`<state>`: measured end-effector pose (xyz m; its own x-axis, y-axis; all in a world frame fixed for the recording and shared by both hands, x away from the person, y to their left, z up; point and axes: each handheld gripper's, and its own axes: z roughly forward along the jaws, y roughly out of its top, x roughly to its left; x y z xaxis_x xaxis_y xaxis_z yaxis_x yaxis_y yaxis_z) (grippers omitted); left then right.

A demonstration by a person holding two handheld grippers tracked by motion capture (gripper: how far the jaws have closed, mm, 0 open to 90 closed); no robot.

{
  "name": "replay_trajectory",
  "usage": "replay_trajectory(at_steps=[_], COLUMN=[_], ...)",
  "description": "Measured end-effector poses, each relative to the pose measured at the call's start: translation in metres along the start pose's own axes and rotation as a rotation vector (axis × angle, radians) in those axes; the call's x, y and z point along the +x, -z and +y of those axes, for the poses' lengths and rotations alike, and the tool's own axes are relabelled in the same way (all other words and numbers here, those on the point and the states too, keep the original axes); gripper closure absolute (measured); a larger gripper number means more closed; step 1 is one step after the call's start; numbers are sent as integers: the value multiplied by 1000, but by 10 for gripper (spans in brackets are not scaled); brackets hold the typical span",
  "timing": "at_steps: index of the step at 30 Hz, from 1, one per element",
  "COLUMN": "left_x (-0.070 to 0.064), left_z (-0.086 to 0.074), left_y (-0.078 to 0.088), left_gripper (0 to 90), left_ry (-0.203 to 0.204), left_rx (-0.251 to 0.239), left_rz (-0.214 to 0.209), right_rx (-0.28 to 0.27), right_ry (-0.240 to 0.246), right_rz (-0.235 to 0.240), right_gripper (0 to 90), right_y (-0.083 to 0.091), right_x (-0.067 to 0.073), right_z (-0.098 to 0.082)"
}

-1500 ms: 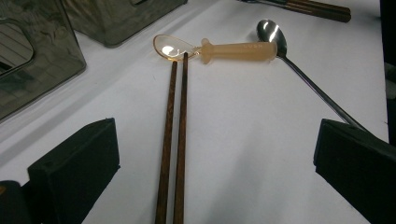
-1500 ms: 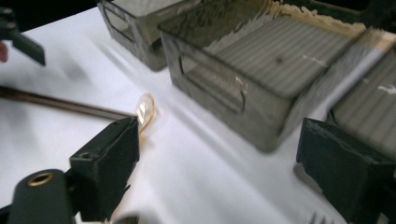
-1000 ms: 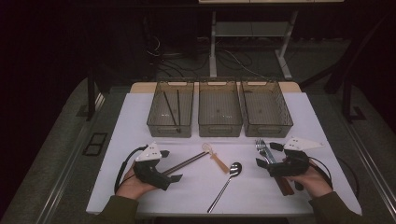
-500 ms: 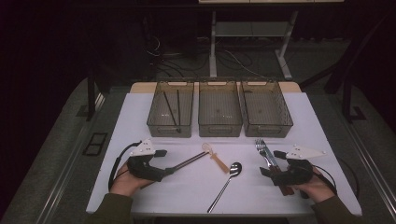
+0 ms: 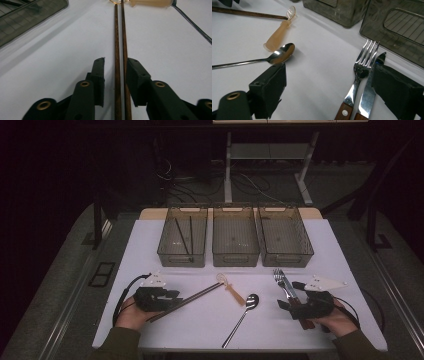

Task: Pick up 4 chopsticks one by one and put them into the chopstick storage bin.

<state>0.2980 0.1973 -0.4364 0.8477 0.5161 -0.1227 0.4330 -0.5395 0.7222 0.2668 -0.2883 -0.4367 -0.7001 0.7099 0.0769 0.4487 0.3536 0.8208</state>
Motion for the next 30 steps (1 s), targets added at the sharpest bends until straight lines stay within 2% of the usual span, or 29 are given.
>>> replay_trajectory(at_steps=[5,14,21,23,25,30], left_x=[1,1,-1,-2,-4,-6], left_z=[0,-1,-2,-2,-3,-3], left_y=[-3,-8,-10,-10,-11,-11], left_gripper=[751,782,786,788,793,808], left_ry=[5,9,-12,-36,-30,-62], left_rx=[23,51,61,65,52,65], left_rz=[-3,-16,7,20,31,48], right_rx=[10,10,10,11,12,11], right_ry=[9,1,2,1,1,4], right_rz=[-1,-4,-6,-6,-7,-8], right_gripper=[131,131,131,131,132,131], right_y=[-1,-1,-1,-1,-1,0], right_x=[0,-1,-1,-1,-1,-1], right_z=[0,0,-1,-1,-1,0])
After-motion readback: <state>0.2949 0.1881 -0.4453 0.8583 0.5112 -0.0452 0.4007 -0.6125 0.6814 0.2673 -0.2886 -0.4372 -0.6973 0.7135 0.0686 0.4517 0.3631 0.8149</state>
